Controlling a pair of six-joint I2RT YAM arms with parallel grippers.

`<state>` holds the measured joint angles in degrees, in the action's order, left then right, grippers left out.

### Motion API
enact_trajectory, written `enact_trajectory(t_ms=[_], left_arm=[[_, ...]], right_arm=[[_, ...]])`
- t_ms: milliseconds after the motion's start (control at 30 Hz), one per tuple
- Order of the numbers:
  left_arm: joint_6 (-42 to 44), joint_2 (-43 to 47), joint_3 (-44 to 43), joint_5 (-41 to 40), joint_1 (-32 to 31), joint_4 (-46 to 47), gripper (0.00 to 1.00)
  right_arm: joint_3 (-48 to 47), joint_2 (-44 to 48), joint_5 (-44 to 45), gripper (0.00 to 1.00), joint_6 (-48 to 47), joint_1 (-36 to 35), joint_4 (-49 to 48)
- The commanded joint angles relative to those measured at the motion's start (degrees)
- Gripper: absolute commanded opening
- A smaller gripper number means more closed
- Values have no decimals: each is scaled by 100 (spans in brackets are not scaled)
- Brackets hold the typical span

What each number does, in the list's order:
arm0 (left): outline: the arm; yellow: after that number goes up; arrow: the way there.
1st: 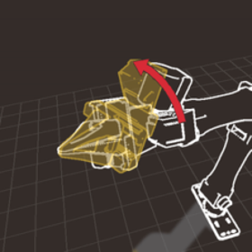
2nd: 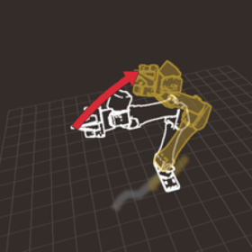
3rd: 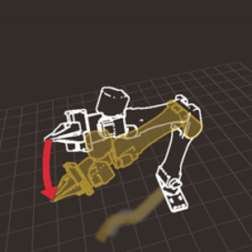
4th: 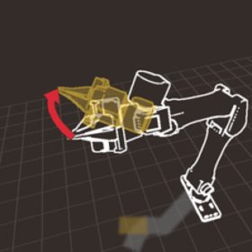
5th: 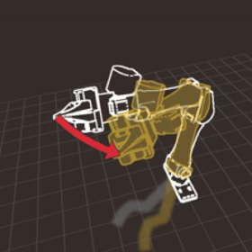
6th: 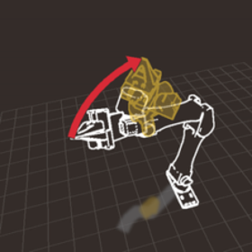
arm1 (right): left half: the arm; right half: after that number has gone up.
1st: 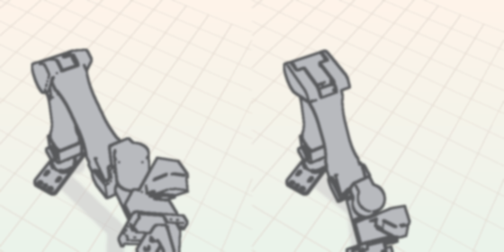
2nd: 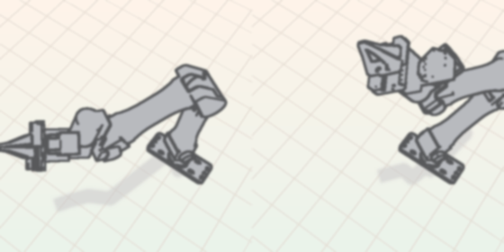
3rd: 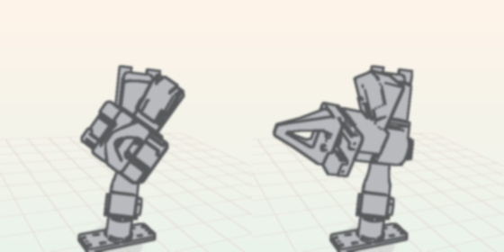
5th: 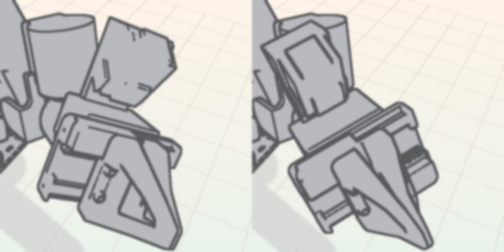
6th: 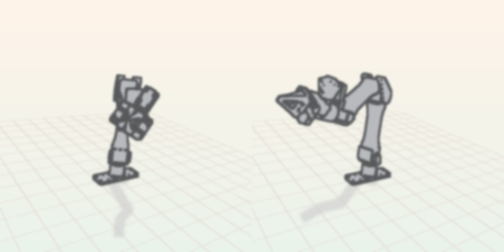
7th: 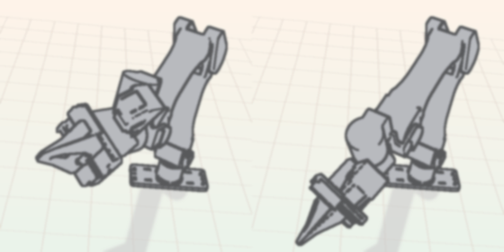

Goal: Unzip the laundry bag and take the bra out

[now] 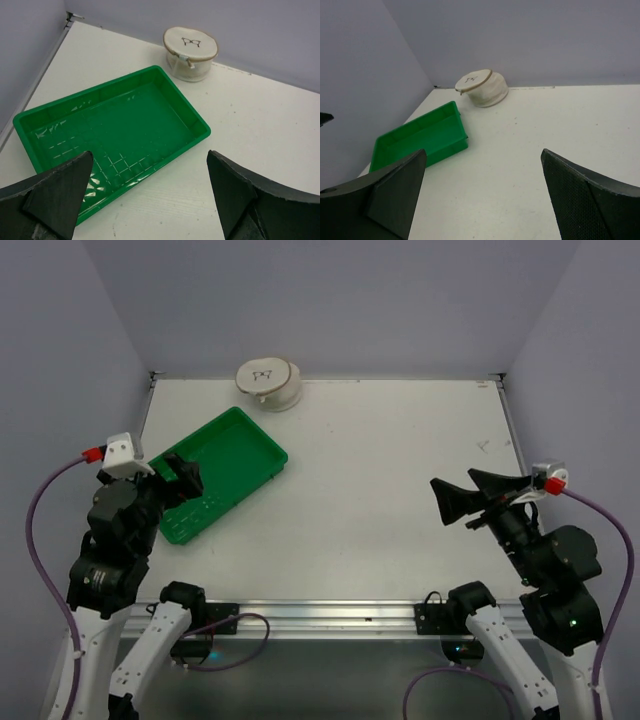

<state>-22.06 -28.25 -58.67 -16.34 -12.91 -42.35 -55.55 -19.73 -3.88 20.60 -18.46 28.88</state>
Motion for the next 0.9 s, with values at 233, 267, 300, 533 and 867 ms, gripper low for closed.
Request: enact_trajectory(t_ms=[233, 267, 300, 533, 867], left_arm=[[-841, -2733, 147, 509, -37, 2317, 100], [-939, -2999, 76, 500, -36, 2501, 100], [-1044, -3533, -3, 474, -36, 2886, 100], [-2002, -5873, -1143, 139, 130, 4453, 100], [-1924, -9495, -4422, 702, 587, 3851, 100]], right_arm=[[948, -514, -1185, 99, 682, 9, -866], [1002, -567, -1281, 99, 708, 9, -928], [1037, -663, -1369, 99, 743, 9, -1024], [1485, -1041, -1967, 99, 937, 9, -1464], [1846, -1209, -2460, 99, 1016, 0, -1861]])
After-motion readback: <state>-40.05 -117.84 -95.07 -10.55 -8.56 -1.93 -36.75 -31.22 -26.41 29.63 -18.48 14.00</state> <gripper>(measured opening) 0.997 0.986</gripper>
